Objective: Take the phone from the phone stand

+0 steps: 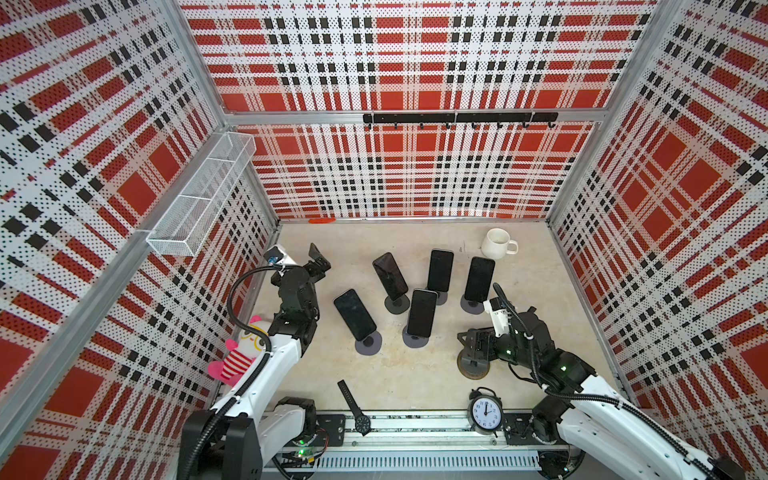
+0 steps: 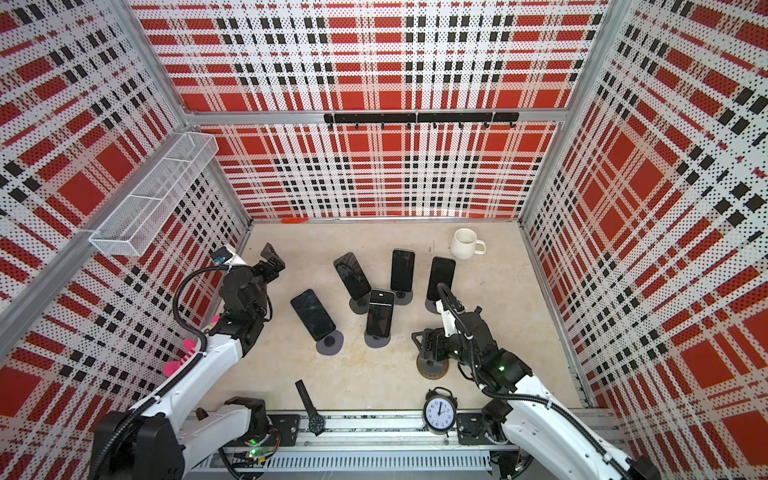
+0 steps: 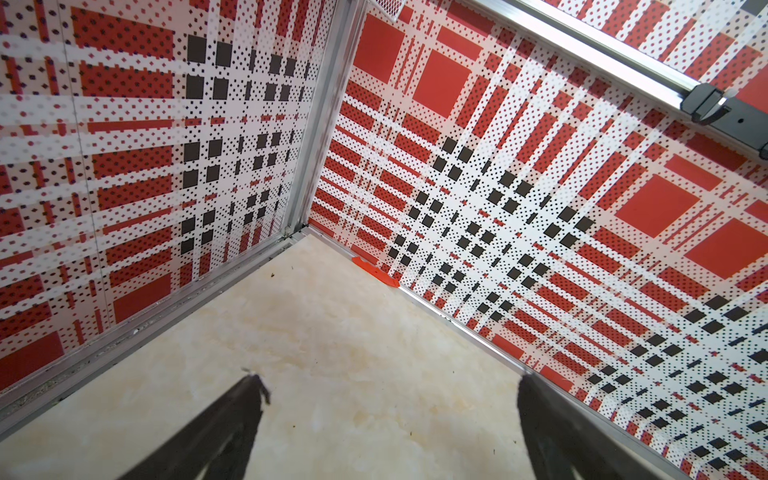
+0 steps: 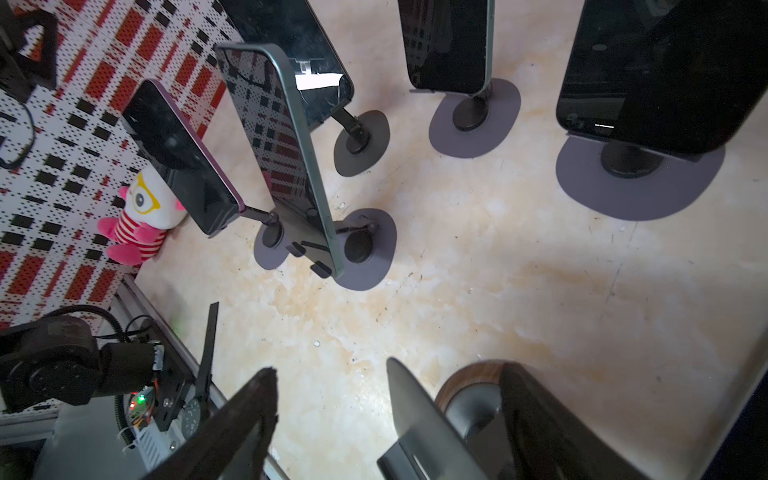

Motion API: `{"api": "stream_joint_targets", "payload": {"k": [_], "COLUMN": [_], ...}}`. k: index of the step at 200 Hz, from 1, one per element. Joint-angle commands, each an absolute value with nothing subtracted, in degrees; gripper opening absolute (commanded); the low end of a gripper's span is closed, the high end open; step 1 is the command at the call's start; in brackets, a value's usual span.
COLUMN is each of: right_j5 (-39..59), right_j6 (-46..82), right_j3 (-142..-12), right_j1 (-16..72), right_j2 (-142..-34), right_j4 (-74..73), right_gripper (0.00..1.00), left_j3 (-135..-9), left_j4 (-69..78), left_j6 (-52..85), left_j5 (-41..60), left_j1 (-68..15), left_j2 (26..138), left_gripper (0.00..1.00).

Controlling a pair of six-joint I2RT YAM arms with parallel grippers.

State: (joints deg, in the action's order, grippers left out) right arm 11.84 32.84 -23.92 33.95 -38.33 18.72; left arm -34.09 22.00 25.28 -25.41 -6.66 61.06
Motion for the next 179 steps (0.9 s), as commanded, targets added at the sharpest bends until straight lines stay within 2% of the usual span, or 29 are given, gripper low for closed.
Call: {"api": "stream_joint_targets", "payload": {"k": [1, 33, 100, 123, 132, 155, 179], "right_j5": [13.7, 15.7, 18.0, 19.0, 19.0, 17.8, 17.4], "right_j6": [34.0, 34.6, 33.9, 34.1, 34.0, 34.0, 34.2], "right_j3": [-22.4, -21.0, -20.2, -20.3, -20.4, -20.9, -21.1], "right_j1": [33.8, 33.8, 33.8, 33.8, 33.8, 33.8, 33.8], "right_j2": [-38.2, -39.4, -40.2, -41.5, -42.0, -42.9, -43.5], "right_j4": [15.0, 13.6, 12.0, 11.4, 11.5, 12.2, 12.2], "right_gripper": [0.76, 0.63, 0.54, 0.46, 0.41, 0.20, 0.13], "left_j3": [-34.1, -34.0, -34.0, -34.0, -34.1, -34.0, -34.0], "left_j4": [23.2, 23.2, 23.2, 23.2, 23.2, 23.2, 23.3], "left_j6": [25.3, 25.2, 25.3, 25.4, 25.3, 25.3, 25.2], "left_j5": [-24.7, -24.6, -24.6, -24.7, -24.7, -24.7, -24.7], "left_j1": [-6.2, -6.2, -6.2, -6.3, -6.2, -6.2, -6.1], "left_j2": [61.3, 61.2, 61.2, 61.2, 61.2, 61.2, 61.5], "left_gripper": [0.98, 0.98, 0.98, 0.98, 0.98, 0.98, 0.98]}}
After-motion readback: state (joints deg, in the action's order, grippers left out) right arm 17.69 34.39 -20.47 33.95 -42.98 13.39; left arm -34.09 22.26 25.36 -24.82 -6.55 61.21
